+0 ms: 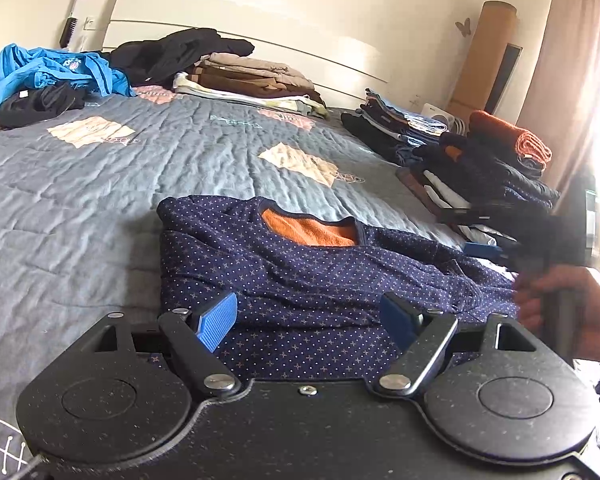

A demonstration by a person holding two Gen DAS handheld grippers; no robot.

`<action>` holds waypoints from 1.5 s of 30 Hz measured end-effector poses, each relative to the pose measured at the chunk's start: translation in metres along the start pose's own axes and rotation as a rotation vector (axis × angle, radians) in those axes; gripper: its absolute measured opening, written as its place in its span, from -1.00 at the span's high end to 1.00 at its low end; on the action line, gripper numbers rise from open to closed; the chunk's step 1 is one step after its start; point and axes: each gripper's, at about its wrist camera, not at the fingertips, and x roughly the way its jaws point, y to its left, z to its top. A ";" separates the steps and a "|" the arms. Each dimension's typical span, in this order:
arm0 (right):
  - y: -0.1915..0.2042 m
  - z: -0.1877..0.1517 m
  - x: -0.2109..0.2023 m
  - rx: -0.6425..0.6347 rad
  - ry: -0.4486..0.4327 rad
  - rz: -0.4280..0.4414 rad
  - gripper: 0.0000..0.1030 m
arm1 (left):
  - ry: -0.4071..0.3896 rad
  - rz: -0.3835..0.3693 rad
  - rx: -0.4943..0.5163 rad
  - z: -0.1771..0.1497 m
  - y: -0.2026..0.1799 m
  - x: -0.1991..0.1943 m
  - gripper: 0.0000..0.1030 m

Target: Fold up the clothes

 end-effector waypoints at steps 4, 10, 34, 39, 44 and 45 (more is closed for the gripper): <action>0.022 -0.006 0.038 -0.039 0.064 -0.001 -0.48 | 0.000 0.003 -0.001 0.000 0.001 0.000 -0.51; 0.024 -0.021 0.068 -0.106 0.155 -0.073 -0.48 | 0.009 -0.002 -0.006 0.000 0.004 0.000 -0.52; 0.031 -0.044 -0.033 -0.012 -0.019 -0.124 -0.66 | -0.020 0.015 -0.016 0.004 0.018 -0.019 -0.55; 0.034 -0.068 -0.055 -0.038 -0.045 -0.094 -0.71 | -0.024 0.017 -0.003 0.003 0.014 -0.021 -0.56; 0.048 -0.067 -0.048 -0.121 -0.009 -0.088 -0.72 | -0.019 0.026 -0.006 0.002 0.017 -0.019 -0.58; 0.051 -0.067 -0.048 -0.125 -0.007 -0.077 -0.72 | -0.018 0.026 -0.004 0.001 0.017 -0.019 -0.58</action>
